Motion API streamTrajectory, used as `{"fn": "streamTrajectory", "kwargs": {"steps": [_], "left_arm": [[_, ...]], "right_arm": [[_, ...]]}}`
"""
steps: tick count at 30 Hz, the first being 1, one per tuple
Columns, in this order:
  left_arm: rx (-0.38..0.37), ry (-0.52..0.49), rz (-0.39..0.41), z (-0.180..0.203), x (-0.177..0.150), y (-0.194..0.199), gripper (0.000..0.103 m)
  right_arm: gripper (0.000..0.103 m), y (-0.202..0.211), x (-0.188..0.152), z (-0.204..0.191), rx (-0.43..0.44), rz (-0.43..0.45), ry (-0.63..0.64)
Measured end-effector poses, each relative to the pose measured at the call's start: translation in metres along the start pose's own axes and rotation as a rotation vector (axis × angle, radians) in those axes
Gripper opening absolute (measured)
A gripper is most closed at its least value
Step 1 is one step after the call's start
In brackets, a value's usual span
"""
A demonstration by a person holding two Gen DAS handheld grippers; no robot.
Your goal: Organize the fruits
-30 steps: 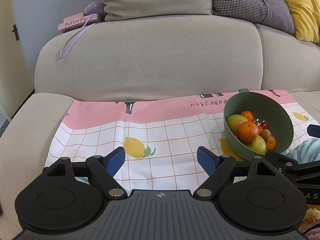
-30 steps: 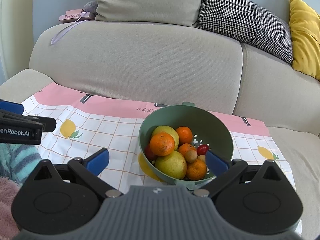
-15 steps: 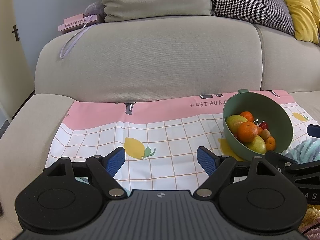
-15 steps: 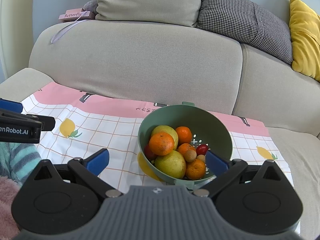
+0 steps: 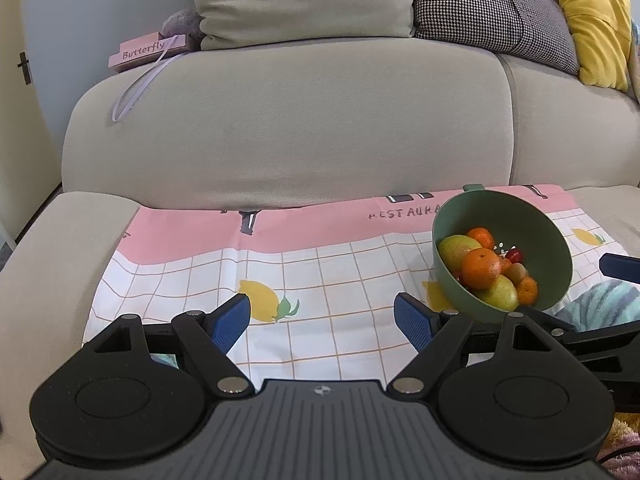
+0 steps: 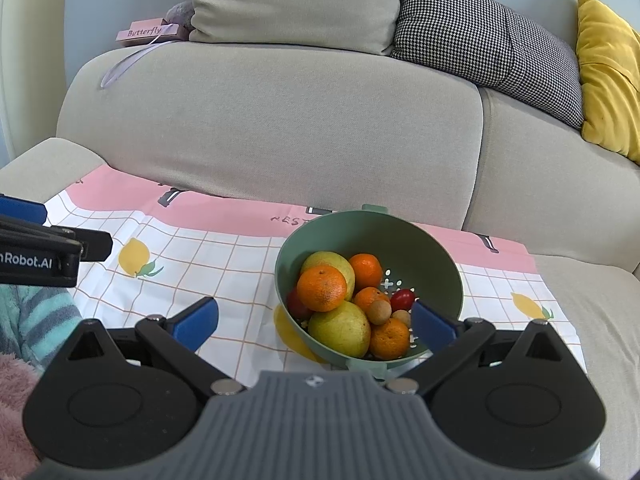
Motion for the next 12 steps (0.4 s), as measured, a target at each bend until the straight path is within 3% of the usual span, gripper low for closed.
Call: {"fn": "streamTrajectory", "kwargs": {"steps": [12], "left_arm": [[0.0, -0.006, 0.012, 0.0029, 0.0005, 0.0027, 0.095]], "right_arm": [[0.099, 0.0008, 0.0, 0.0006, -0.005, -0.004, -0.006]]}}
Point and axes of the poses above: each gripper's, at about its wrist camera, not at the fingertips, and y roughly against the way its jaws point, z to its right, x to its top, the point moved 2 cm from there along -y, roughly the way its jaws point, and after that the axes turned 14 degrees about y, right-handed, at the moved point
